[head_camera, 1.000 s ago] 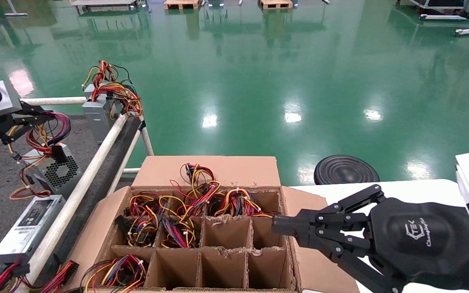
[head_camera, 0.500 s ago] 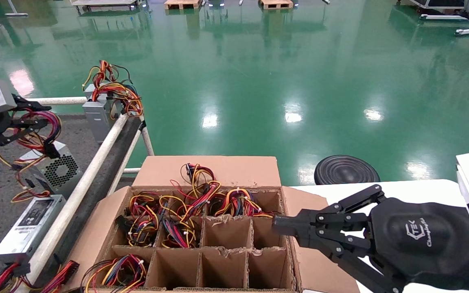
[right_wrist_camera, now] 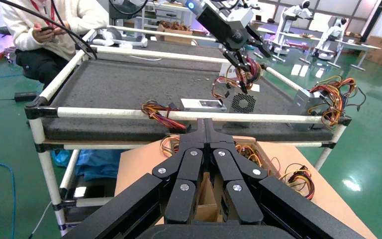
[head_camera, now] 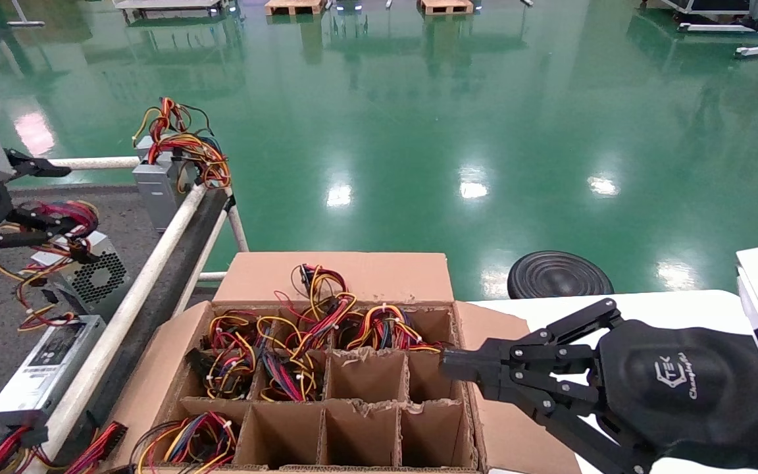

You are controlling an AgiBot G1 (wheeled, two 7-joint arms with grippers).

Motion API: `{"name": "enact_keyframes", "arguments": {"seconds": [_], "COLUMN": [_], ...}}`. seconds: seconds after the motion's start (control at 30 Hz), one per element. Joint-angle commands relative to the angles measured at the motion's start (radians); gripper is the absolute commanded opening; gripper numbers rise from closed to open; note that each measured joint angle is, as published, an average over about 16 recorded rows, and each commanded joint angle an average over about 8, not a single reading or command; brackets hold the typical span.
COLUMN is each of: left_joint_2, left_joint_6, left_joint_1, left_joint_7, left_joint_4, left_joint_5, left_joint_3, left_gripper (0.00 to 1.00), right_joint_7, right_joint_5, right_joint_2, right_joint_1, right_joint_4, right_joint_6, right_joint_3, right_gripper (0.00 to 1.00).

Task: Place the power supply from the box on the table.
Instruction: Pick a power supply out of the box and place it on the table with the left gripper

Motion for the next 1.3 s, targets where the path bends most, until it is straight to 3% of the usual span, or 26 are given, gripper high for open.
{"name": "enact_keyframes", "arguments": {"seconds": [0.03, 0.77, 1.3], "left_joint_2": [-0.008, -0.097, -0.09], "left_joint_6": [0.004, 0.166, 0.206], "left_joint_1": [0.008, -0.035, -0.04], "left_joint_7": [-0.019, -0.176, -0.201], "left_joint_4": [-0.012, -0.159, -0.217], "left_joint_5": [-0.016, -0.113, -0.189], "left_joint_3": [0.009, 0.178, 0.219], "left_gripper": [1.0, 1.0, 1.0], "right_joint_7": [0.0, 0.0, 0.0], "right_joint_5": [0.0, 0.0, 0.0], "right_joint_2": [0.0, 0.0, 0.0], "right_joint_1": [0.0, 0.0, 0.0], "right_joint_4": [0.0, 0.0, 0.0], "right_joint_6": [0.0, 0.0, 0.0], "right_joint_3": [0.0, 0.0, 0.0], "right_gripper": [0.0, 0.0, 0.0]}}
